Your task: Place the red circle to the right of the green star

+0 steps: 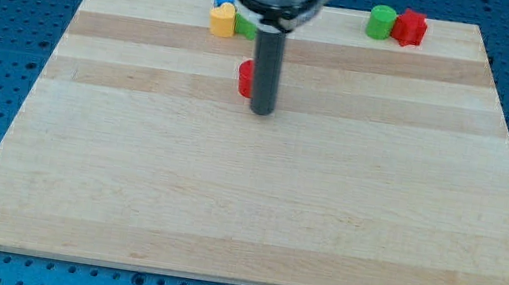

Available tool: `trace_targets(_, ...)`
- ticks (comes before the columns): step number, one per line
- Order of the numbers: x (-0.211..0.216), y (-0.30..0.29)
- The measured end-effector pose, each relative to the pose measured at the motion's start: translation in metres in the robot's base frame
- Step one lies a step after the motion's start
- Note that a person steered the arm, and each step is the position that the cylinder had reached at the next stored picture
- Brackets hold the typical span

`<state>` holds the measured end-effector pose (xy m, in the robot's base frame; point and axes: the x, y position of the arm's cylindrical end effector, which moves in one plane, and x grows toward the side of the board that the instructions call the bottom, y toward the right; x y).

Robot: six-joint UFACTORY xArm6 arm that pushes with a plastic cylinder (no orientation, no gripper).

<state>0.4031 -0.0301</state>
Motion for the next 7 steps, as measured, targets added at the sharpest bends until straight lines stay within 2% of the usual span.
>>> trace_targets(2,-0.092,-0.017)
trace_targets(7,-0.091,0.005)
